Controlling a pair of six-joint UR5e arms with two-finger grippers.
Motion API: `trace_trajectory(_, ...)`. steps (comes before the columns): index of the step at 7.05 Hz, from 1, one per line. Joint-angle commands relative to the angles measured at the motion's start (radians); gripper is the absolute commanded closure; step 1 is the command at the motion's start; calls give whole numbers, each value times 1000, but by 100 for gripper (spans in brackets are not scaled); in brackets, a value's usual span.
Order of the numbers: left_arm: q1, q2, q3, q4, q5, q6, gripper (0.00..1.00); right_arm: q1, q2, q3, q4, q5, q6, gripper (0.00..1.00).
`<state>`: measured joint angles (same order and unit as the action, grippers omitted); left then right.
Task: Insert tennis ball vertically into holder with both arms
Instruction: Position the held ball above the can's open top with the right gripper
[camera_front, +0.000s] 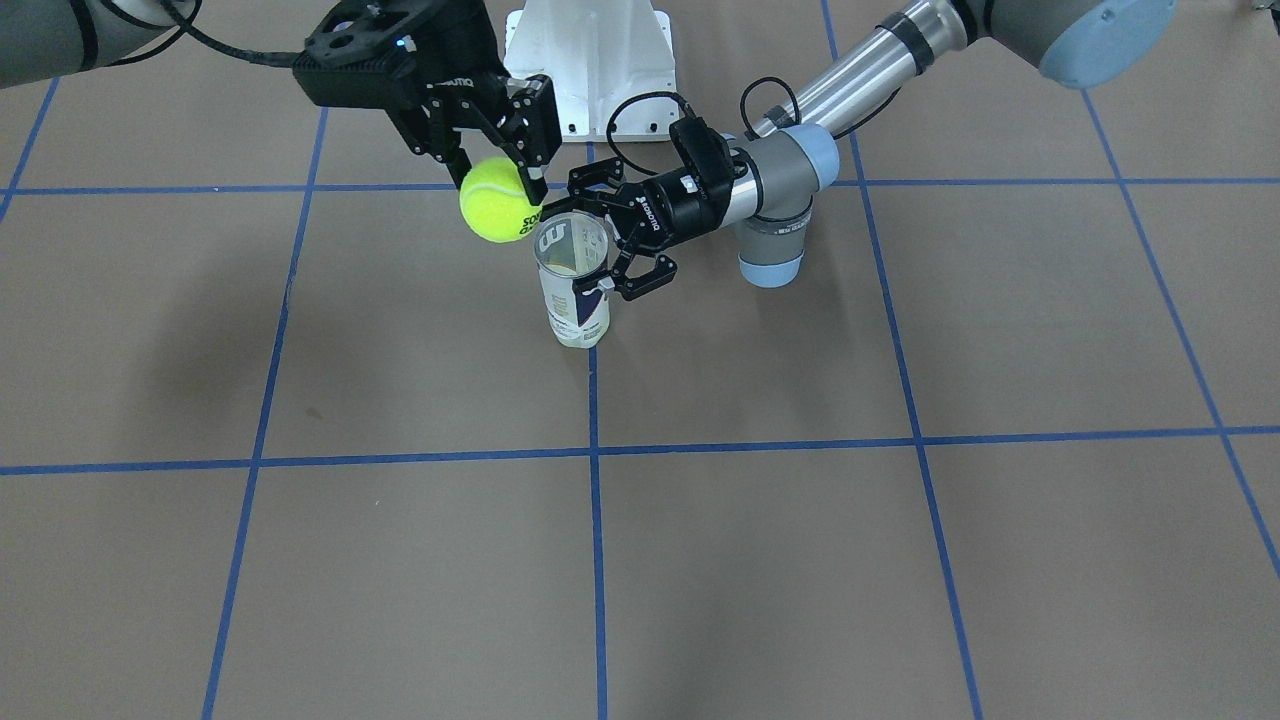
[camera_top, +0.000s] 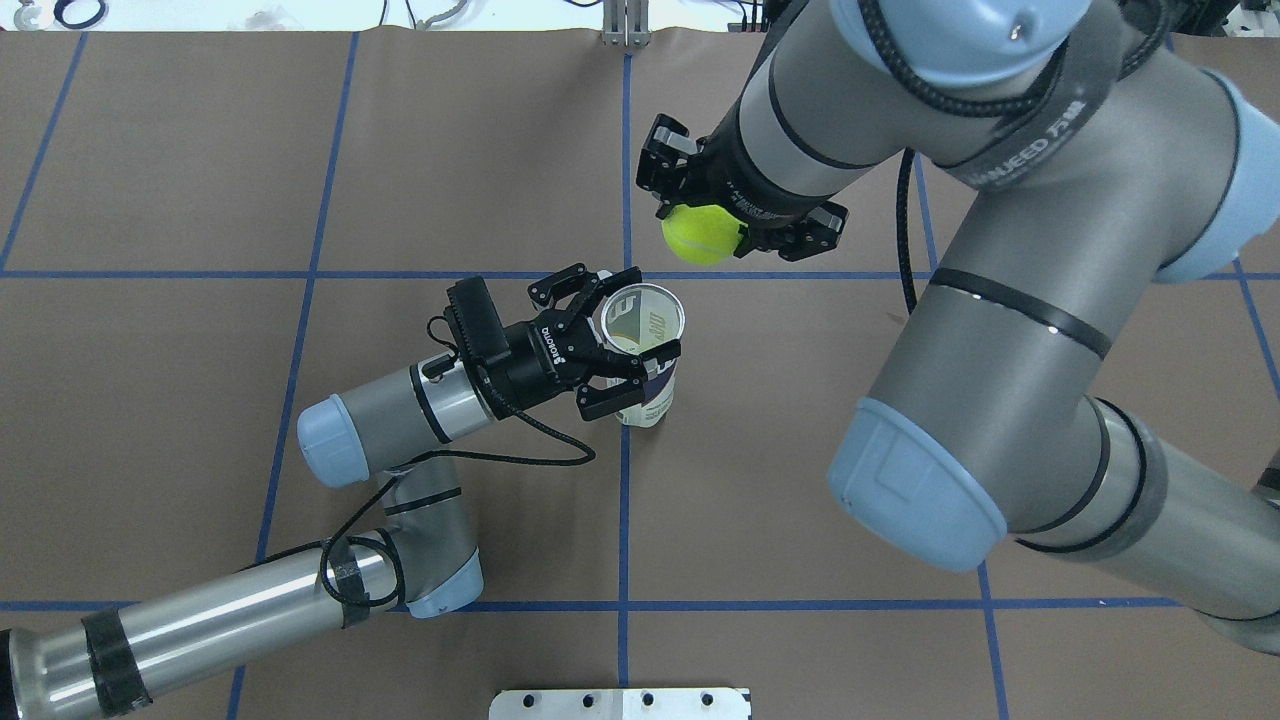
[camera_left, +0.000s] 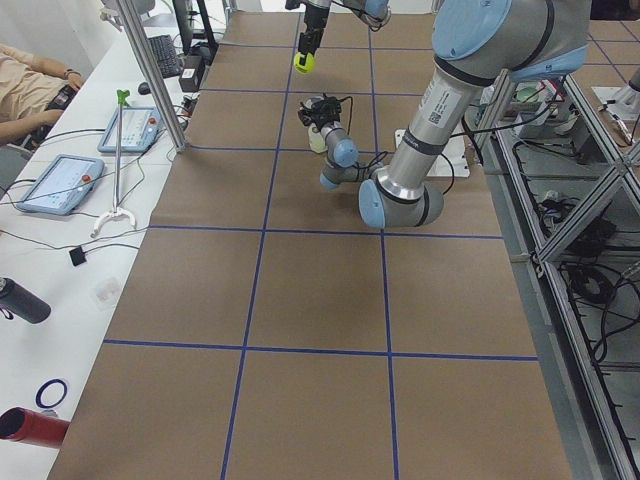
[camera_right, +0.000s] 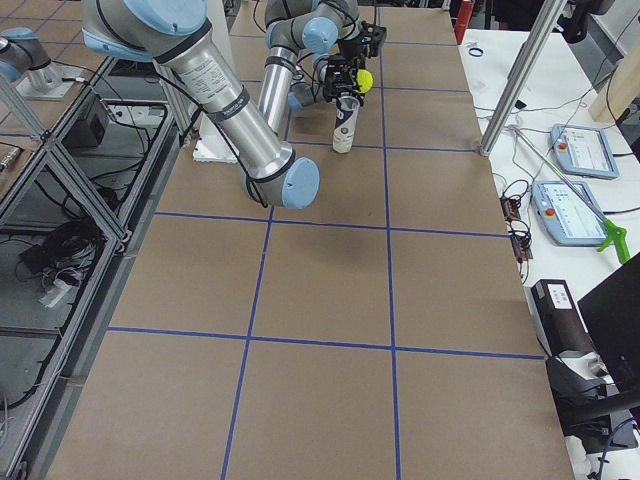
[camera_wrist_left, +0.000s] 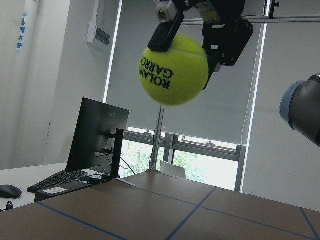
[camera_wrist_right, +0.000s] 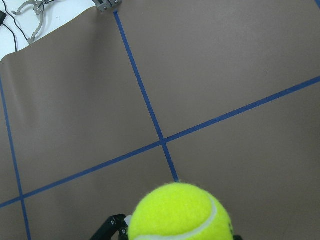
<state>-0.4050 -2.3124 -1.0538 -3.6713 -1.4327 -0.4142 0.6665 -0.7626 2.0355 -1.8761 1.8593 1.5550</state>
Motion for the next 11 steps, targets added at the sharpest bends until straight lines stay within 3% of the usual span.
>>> trace_trajectory(1, 0, -1, 0, 1, 0, 0, 7, -71, 11, -8, -3, -73, 17, 100)
trace_trajectory(11, 3, 1, 0, -1, 0, -2, 7, -140, 46, -109, 6, -149, 19, 100)
